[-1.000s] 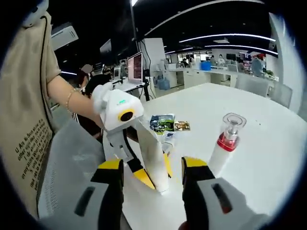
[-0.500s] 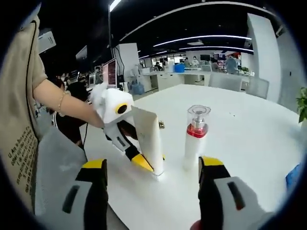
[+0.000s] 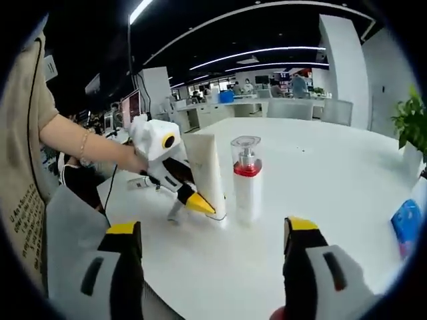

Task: Arrange the skincare products in the storage area until every visible bottle or jar stands upright without overlapping.

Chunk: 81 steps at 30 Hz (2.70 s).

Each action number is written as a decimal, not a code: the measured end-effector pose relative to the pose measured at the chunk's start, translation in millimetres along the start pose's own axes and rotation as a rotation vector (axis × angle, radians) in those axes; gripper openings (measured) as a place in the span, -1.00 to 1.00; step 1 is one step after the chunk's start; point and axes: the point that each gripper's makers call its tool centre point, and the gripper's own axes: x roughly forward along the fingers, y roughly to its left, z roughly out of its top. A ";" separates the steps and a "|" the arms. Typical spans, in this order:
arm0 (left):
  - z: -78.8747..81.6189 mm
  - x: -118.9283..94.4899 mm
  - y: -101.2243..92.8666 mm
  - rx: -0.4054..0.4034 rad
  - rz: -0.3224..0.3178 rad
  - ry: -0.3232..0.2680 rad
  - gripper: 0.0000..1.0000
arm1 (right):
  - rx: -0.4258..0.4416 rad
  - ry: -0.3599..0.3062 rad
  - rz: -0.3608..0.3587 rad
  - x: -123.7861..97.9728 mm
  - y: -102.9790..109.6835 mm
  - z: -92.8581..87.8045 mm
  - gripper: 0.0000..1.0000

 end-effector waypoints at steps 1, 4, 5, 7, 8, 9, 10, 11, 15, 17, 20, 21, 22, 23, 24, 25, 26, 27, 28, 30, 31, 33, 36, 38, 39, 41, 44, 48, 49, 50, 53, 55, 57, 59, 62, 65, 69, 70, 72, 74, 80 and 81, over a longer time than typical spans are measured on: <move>-0.4 0.4 6.1 -0.002 0.006 0.001 -0.65 | 0.005 0.000 -0.004 -0.8 -0.7 -1.2 0.79; -1.4 1.3 16.2 -0.013 0.015 -0.001 -0.65 | 0.022 0.001 -0.020 -4.0 -3.0 -5.7 0.80; -1.9 2.0 20.0 -0.017 0.017 -0.002 -0.65 | 0.025 0.001 -0.023 -4.5 -3.6 -6.6 0.80; -1.6 3.8 25.2 -0.020 0.019 -0.007 -0.66 | 0.032 0.006 -0.032 -5.8 -5.7 -9.2 0.80; -1.6 4.4 26.6 -0.021 0.016 -0.008 -0.66 | 0.031 0.007 -0.036 -6.4 -6.5 -9.8 0.81; -1.6 5.5 28.6 -0.023 0.013 -0.009 -0.66 | 0.035 0.007 -0.039 -7.6 -7.2 -10.3 0.81; -1.1 6.1 29.3 -0.023 0.011 -0.010 -0.66 | 0.038 0.005 -0.042 -8.1 -7.8 -10.5 0.81; -0.8 6.8 30.7 -0.023 0.008 -0.011 -0.66 | 0.039 0.006 -0.046 -8.6 -8.7 -10.9 0.81; -0.3 8.6 34.5 -0.036 0.001 -0.018 -0.65 | 0.046 0.008 -0.055 -10.0 -11.9 -12.8 0.80; -0.9 8.8 36.4 -0.043 -0.004 -0.021 -0.65 | 0.046 0.008 -0.057 -10.2 -12.8 -12.7 0.80; -0.4 9.5 37.3 -0.040 -0.012 -0.018 -0.65 | 0.048 0.008 -0.058 -9.9 -13.4 -12.6 0.80; -0.5 9.6 37.2 -0.037 -0.014 -0.016 -0.65 | 0.048 0.007 -0.059 -9.7 -13.5 -12.4 0.80; -0.6 9.7 37.1 -0.034 -0.015 -0.014 -0.65 | 0.048 0.008 -0.059 -9.5 -13.7 -12.4 0.80; -0.7 9.9 37.1 -0.033 -0.017 -0.013 -0.65 | 0.049 0.008 -0.059 -9.2 -13.6 -12.3 0.80; -0.8 10.0 37.2 -0.032 -0.017 -0.012 -0.65 | 0.049 0.008 -0.059 -9.0 -13.5 -12.2 0.80; -1.0 10.1 37.3 -0.033 -0.017 -0.012 -0.65 | 0.048 0.007 -0.059 -8.8 -13.7 -11.9 0.80; -1.5 10.2 37.7 -0.033 -0.017 -0.012 -0.65 | 0.049 0.007 -0.058 -8.7 -13.6 -11.7 0.80; -2.2 10.4 38.2 -0.034 -0.018 -0.009 -0.65 | 0.050 0.006 -0.058 -8.5 -13.6 -11.3 0.80; -1.8 10.4 37.3 -0.035 -0.018 -0.007 -0.64 | 0.049 0.006 -0.058 -8.4 -13.7 -11.2 0.80; -3.1 10.9 37.8 -0.036 -0.016 0.000 -0.64 | 0.049 0.008 -0.057 -7.8 -13.5 -11.3 0.80; -4.0 11.0 39.0 -0.039 -0.013 0.004 -0.63 | 0.049 0.008 -0.057 -7.8 -13.2 -11.1 0.80; -3.7 10.7 38.1 -0.049 -0.009 0.007 -0.63 | 0.048 0.010 -0.056 -7.7 -12.6 -11.0 0.81; -4.4 9.9 38.9 -0.052 0.003 0.015 -0.59 | 0.048 0.012 -0.054 -7.9 -12.0 -11.1 0.81; -4.9 8.4 39.1 -0.057 0.009 0.020 -0.54 | 0.048 0.013 -0.054 -8.0 -11.5 -11.1 0.81; -4.1 6.4 38.9 -0.062 0.014 0.019 -0.51 | 0.046 0.014 -0.054 -8.2 -11.5 -11.1 0.81; -3.6 1.6 41.7 -0.073 0.023 0.015 -0.46 | 0.044 0.012 -0.055 -8.6 -11.4 -9.7 0.82; -0.5 -6.7 42.7 -0.095 0.040 0.011 -0.43 | 0.038 0.006 -0.056 -9.0 -11.0 -6.0 0.82; 5.8 -20.4 42.8 -0.136 0.074 -0.013 -0.32 | 0.028 -0.004 -0.055 -10.4 -8.4 0.7 0.83; 6.7 -23.2 42.2 -0.148 0.079 -0.017 -0.30 | 0.025 -0.006 -0.056 -11.1 -7.7 2.2 0.83; 9.2 -27.4 39.6 -0.171 0.082 -0.031 -0.27 | 0.023 -0.008 -0.056 -11.9 -7.0 3.3 0.84; 13.5 -40.3 32.2 -0.212 0.103 -0.059 -0.18 | 0.015 -0.018 -0.060 -16.5 -3.7 7.4 0.84; 15.3 -47.2 27.4 -0.231 0.113 -0.070 -0.12 | 0.013 -0.028 -0.062 -20.0 -1.1 10.6 0.85; 16.2 -55.9 21.7 -0.252 0.127 -0.081 -0.04 | 0.012 -0.038 -0.063 -22.8 1.7 13.3 0.85; 16.7 -64.9 15.6 -0.276 0.141 -0.091 0.02 | 0.012 -0.045 -0.064 -25.0 4.7 15.4 0.85; 14.4 -77.3 9.4 -0.305 0.169 -0.101 0.10 | 0.001 -0.054 -0.061 -28.9 12.2 19.7 0.85; 12.3 -91.5 4.2 -0.341 0.209 -0.119 0.23 | -0.008 -0.060 -0.053 -31.2 19.7 22.3 0.86; 5.7 -111.2 -4.6 -0.385 0.258 -0.129 0.39 | -0.011 -0.066 -0.044 -33.3 27.9 22.0 0.87; 3.8 -113.6 -7.6 -0.388 0.264 -0.121 0.44 | -0.011 -0.066 -0.042 -33.3 29.4 21.4 0.87; -4.9 -119.8 -14.3 -0.395 0.277 -0.090 0.50 | -0.011 -0.065 -0.035 -32.4 33.2 19.4 0.87; -10.7 -126.0 -20.3 -0.393 0.288 -0.077 0.54 | -0.012 -0.058 -0.028 -31.1 35.7 15.8 0.87; -17.8 -142.9 -34.7 -0.431 0.341 -0.078 0.62 | -0.002 -0.049 -0.020 -27.6 40.9 7.1 0.86; -18.6 -144.8 -36.8 -0.435 0.349 -0.078 0.63 | 0.000 -0.049 -0.018 -27.1 42.5 6.2 0.86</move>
